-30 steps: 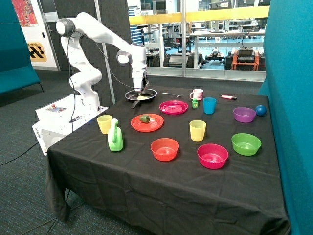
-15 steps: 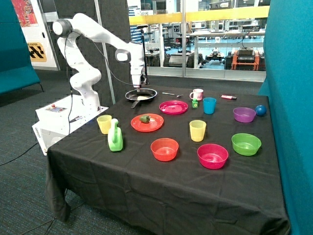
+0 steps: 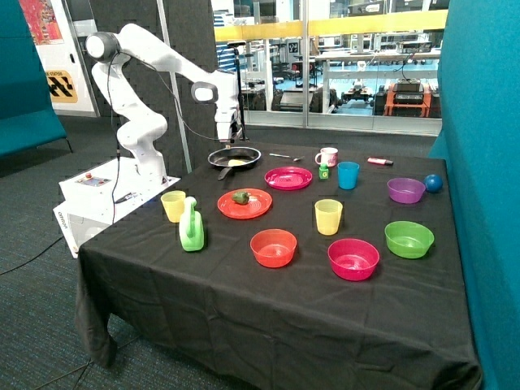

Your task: Serve the vegetables in different plates

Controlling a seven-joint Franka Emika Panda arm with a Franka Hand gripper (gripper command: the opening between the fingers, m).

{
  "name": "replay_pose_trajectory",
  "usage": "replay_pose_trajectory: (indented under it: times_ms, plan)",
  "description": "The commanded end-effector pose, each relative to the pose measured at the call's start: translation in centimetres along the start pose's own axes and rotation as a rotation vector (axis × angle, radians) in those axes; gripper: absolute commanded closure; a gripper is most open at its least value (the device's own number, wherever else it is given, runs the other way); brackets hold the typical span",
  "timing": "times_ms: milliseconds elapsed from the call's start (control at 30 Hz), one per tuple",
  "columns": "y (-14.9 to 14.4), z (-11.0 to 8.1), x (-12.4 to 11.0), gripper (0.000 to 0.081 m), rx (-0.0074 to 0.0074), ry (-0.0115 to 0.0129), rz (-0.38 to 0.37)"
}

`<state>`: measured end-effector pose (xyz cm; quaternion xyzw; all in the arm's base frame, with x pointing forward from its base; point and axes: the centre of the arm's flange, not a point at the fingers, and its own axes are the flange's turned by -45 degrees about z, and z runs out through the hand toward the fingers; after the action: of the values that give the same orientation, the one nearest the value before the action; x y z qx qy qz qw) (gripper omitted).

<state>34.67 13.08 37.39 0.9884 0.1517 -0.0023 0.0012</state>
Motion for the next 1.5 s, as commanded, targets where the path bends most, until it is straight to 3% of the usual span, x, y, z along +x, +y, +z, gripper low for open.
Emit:
replay_pose_trajectory:
  times_ms: [0,433,900,1467]
  plan:
    - [-2.9,1.4,0.4,0.0205,0.0018,0.005,0.027]
    - [-2.2,3.7,2.4,0.0171,0.0017,0.005,0.017]
    - [-2.3,6.3,1.5,0.0161,0.0018,0.005,0.029]
    - [-3.6,7.6,1.0,0.0166,0.0018,0.005,0.041]
